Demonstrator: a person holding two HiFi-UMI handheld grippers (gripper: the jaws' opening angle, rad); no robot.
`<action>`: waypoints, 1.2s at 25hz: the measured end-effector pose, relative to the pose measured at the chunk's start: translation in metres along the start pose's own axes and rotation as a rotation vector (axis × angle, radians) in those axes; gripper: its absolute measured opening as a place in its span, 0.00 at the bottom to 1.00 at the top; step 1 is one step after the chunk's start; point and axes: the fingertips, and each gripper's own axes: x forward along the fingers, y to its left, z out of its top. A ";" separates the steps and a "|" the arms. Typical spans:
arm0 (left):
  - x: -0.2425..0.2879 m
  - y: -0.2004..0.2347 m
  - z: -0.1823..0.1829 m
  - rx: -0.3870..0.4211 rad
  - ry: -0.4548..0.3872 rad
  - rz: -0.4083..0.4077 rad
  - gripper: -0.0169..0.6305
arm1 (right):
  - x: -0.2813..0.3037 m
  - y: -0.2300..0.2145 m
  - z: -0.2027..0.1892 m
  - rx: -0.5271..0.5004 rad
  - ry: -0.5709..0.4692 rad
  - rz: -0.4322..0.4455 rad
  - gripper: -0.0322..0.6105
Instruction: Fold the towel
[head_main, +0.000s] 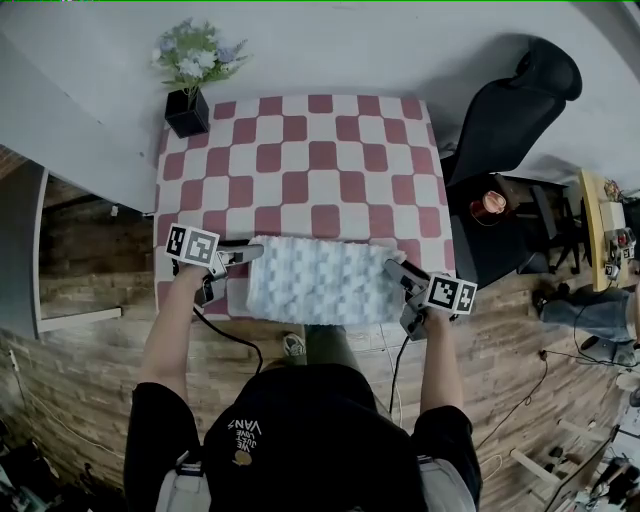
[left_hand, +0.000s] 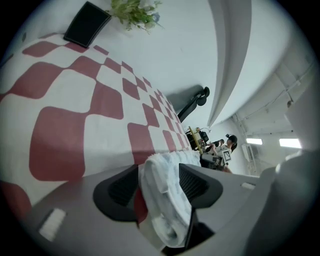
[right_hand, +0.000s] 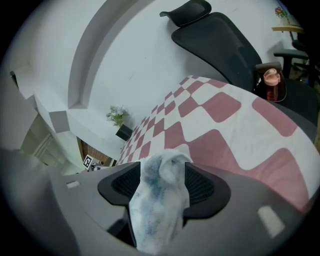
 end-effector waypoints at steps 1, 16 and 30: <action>-0.003 -0.001 0.000 -0.017 -0.002 -0.019 0.39 | -0.002 0.000 -0.001 -0.004 0.006 0.003 0.47; -0.012 -0.024 -0.055 -0.001 -0.054 -0.050 0.51 | -0.023 -0.017 -0.042 -0.041 0.124 -0.005 0.50; 0.017 -0.023 -0.067 0.101 -0.084 0.127 0.48 | -0.002 0.001 -0.074 -0.077 0.202 0.001 0.36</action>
